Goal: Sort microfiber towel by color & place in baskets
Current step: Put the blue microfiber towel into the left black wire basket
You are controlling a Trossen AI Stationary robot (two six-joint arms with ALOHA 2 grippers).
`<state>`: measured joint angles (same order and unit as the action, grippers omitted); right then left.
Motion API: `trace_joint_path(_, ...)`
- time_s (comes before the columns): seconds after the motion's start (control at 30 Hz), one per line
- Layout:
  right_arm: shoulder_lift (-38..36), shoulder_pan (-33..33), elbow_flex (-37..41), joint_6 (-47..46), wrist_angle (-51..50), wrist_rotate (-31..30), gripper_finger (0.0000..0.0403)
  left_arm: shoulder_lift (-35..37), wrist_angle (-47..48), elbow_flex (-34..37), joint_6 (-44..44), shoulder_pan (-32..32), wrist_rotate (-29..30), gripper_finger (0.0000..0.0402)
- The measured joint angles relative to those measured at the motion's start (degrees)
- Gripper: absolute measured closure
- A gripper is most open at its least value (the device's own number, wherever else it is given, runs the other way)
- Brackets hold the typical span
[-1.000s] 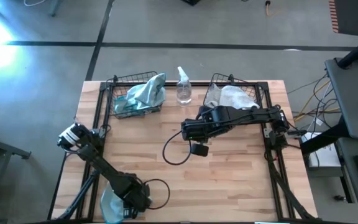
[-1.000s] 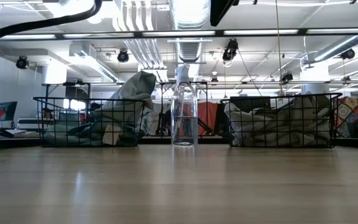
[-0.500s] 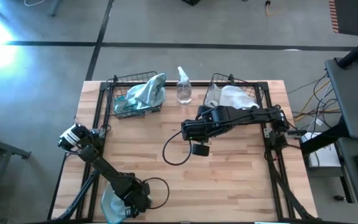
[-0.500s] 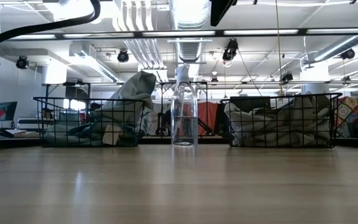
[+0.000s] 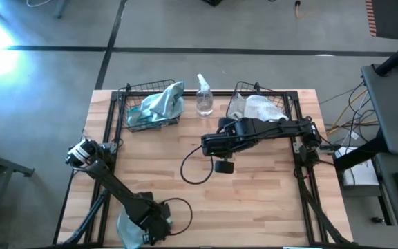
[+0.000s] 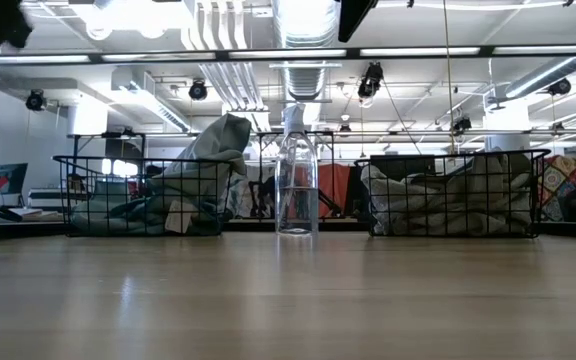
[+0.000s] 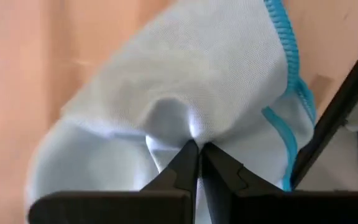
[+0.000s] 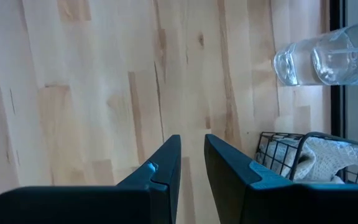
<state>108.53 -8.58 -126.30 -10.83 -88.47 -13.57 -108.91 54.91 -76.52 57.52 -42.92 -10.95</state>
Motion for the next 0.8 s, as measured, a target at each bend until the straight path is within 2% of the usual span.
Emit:
trace_joint_path(0.47, 0.0, 0.1, 0.0, 3.1, 0.0, 0.0, 0.0337, 0.2, 34.7, -24.7, 1.6, 3.1, 20.8, 0.0401)
trace_joint_path(0.67, 0.0, 0.1, 0.0, 3.4, 0.0, 0.0, 0.0337, 1.0, 35.1, -32.9, 1.4, 5.5, 30.7, 0.0401)
trace_joint_path(0.8, 0.0, 0.1, 0.0, 3.4, 0.0, 0.0, 0.0337, 1.1, 35.0, -37.8, -2.1, 7.4, 35.6, 0.0402)
